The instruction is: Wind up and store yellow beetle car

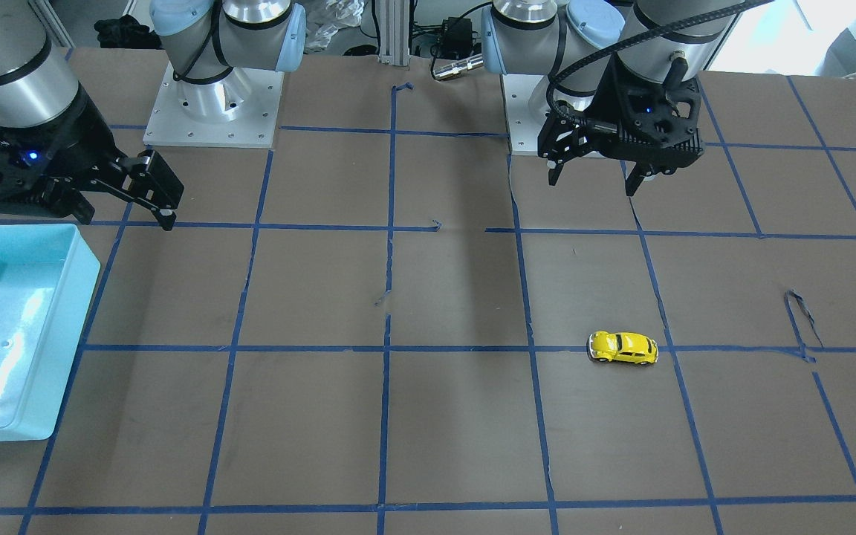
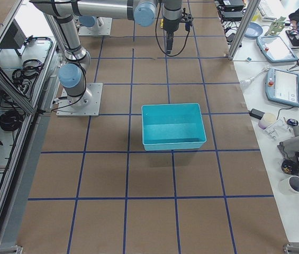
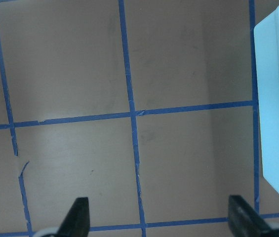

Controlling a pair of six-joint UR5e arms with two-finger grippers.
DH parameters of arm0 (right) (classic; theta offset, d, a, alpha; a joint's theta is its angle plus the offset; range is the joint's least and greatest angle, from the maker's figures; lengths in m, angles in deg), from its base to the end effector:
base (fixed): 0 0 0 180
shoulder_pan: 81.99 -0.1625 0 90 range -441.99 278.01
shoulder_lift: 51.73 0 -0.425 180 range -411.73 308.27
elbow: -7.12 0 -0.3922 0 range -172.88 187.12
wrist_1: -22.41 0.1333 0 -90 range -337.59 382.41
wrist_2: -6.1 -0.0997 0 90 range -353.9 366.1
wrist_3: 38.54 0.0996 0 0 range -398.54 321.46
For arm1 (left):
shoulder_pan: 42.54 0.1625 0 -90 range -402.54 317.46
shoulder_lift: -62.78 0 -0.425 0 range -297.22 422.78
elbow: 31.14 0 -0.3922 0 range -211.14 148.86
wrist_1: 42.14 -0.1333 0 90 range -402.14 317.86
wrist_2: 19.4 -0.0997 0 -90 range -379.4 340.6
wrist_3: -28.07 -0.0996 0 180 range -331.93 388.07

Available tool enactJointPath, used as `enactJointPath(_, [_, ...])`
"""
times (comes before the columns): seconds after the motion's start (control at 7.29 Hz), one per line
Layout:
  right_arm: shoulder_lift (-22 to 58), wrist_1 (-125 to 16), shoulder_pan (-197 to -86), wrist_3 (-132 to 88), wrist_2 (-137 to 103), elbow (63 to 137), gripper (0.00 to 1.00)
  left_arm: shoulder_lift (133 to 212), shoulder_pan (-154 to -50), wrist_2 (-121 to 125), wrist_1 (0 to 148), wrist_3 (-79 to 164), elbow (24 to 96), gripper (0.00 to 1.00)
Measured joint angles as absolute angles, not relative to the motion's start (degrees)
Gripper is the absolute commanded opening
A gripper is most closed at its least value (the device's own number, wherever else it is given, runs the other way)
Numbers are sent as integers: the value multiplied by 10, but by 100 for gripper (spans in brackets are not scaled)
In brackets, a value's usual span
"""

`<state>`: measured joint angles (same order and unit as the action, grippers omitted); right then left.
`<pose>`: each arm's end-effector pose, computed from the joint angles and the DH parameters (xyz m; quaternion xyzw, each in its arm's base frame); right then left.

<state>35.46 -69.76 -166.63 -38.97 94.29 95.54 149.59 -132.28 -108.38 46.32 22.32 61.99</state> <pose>0.0878 -0.5248 0.4807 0.0429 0.9989 -0.0090 0.0154 -0.1329 -0.4716 0.4905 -0.0480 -0.9987 0.0144 0.0082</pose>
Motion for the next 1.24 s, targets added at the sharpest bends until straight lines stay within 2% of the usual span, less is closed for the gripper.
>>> enactJointPath(1.24, [354,-698,-1666,-390,944,955,100,1488,-1322,-1084,455,254,621,100])
